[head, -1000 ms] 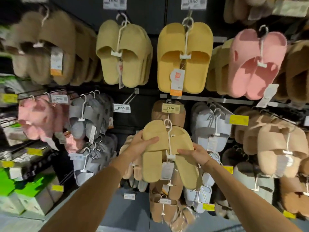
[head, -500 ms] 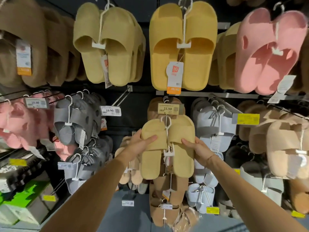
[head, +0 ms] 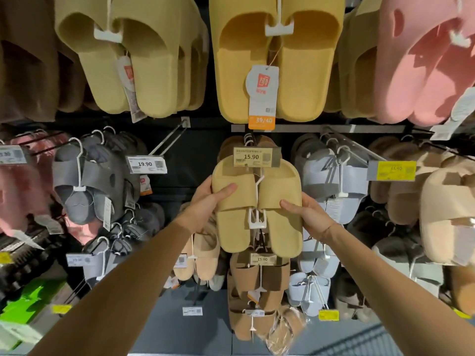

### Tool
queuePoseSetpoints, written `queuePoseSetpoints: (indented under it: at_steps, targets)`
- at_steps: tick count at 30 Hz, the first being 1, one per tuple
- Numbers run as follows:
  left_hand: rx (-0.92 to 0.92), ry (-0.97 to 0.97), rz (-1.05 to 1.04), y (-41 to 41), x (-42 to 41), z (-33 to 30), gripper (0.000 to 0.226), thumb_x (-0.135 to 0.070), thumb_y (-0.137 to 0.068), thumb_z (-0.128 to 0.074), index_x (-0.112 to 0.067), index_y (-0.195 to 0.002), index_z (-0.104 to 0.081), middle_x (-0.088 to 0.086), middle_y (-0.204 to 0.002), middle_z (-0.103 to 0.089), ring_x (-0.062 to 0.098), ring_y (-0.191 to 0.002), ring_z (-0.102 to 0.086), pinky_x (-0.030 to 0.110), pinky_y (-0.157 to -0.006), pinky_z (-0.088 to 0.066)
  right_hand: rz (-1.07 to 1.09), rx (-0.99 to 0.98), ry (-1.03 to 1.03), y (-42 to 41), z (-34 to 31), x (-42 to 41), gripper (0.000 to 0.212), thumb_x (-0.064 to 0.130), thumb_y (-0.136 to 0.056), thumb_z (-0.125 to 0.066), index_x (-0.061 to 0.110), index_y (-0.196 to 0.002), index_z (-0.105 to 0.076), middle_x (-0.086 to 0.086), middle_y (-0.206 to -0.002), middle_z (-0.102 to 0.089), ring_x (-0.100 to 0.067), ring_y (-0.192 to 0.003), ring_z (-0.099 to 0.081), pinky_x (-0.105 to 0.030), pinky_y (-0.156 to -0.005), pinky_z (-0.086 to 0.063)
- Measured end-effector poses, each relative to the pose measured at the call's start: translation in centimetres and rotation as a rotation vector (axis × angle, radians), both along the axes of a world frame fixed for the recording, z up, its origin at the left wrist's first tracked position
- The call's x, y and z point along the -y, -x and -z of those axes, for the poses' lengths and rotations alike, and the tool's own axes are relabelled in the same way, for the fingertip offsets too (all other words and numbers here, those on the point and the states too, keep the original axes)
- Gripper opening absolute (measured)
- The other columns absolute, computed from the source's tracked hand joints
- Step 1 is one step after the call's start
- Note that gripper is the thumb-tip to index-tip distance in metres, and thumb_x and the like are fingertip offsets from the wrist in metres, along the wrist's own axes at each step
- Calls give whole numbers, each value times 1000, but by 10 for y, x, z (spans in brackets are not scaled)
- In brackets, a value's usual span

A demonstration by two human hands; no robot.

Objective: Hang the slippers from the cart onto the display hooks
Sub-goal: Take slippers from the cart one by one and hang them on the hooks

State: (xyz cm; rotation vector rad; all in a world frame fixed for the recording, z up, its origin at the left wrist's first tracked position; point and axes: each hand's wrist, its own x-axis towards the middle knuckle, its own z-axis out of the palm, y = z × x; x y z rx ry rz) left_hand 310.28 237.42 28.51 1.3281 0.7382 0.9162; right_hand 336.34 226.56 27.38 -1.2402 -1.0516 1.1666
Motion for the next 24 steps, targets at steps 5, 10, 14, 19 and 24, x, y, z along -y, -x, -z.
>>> queuePoseSetpoints:
  at_steps: [5,10,14,19,24]
  targets:
    - [21,25,112,3,-4,2,60,-22,-83,-77,-20,-139,-55,5,-133,-67,22,-124,-63,44,-102,-51,-38,3,-37,-5,13,3,53,19,-85,-72,16,-134,-53,-7,-124,-69,-25,-116,-65,-42,-97,-52]
    - [42,32,116,2,-11,-2,62,-21,-82,-79,-19,-139,-55,6,-133,-67,24,-124,-64,42,-97,-54,0,-32,-96,-3,3,-9,53,20,-82,-72,16,-132,-55,-6,-123,-70,-26,-115,-66,-35,-88,-56]
    - [104,85,81,4,-12,2,57,-18,-83,-74,-17,-137,-56,8,-131,-68,25,-124,-63,42,-99,-53,-22,-60,-124,-3,-3,-17,52,18,-86,-73,15,-133,-53,-7,-126,-68,-26,-116,-65,-38,-92,-55]
    - [109,94,65,4,-7,-5,57,-24,-83,-75,-20,-138,-57,7,-131,-69,25,-122,-65,48,-101,-52,-49,-39,-95,-2,3,-21,52,21,-88,-73,16,-136,-52,-8,-127,-67,-28,-118,-64,-44,-98,-52]
    - [95,65,19,-8,-4,-13,48,-22,-91,-72,-21,-137,-58,4,-128,-70,21,-119,-67,43,-98,-55,20,-57,-76,-2,-4,-24,45,23,-92,-69,14,-134,-55,-8,-121,-70,-28,-112,-68,-39,-89,-56]
